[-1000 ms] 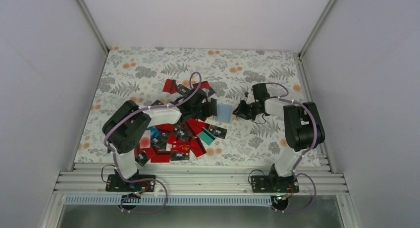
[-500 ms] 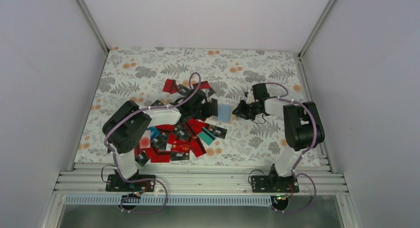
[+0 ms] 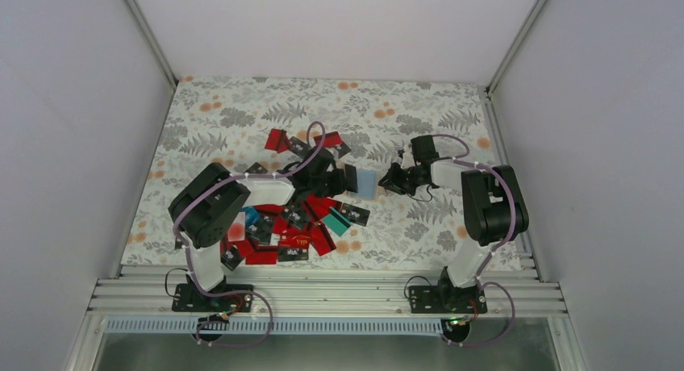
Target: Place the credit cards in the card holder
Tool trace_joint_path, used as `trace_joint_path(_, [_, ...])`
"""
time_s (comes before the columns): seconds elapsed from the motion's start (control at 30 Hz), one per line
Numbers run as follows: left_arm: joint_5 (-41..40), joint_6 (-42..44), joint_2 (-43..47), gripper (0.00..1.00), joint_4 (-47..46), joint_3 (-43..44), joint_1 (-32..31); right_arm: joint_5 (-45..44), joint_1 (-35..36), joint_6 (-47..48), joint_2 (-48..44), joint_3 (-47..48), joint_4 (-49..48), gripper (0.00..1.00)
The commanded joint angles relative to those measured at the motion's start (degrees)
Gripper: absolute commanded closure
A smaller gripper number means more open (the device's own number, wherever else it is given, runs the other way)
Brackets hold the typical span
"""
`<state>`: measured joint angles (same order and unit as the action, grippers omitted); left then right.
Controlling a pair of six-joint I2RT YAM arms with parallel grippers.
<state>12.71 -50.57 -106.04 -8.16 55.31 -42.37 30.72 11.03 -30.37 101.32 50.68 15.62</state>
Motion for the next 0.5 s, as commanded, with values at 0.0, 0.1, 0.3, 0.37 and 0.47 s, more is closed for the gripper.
trace_joint_path(0.0, [1.44,-2.31,-1.55,0.98,-2.07,-0.94,0.54,-1.71,0.49,0.66,2.43,-1.76,0.56,0.83])
trace_joint_path(0.1, [1.14,-2.50,-1.00,0.98,-2.12,-1.69,0.98,-1.72,0.53,0.66,2.49,-1.89,0.54,0.83])
trace_joint_path(0.3, [4.07,-2.71,-1.77,0.98,-3.04,-1.71,1.77,-1.58,0.54,0.76,2.84,-1.79,0.38,0.83])
trace_joint_path(0.37, [5.45,-2.81,-2.28,0.98,-3.07,-1.28,1.91,-1.50,0.50,0.84,2.95,-1.80,0.38,0.83])
trace_joint_path(0.47, [8.60,-3.62,-3.64,0.98,-3.84,-1.13,2.55,-1.44,0.47,0.94,3.24,-1.73,0.30,0.83])
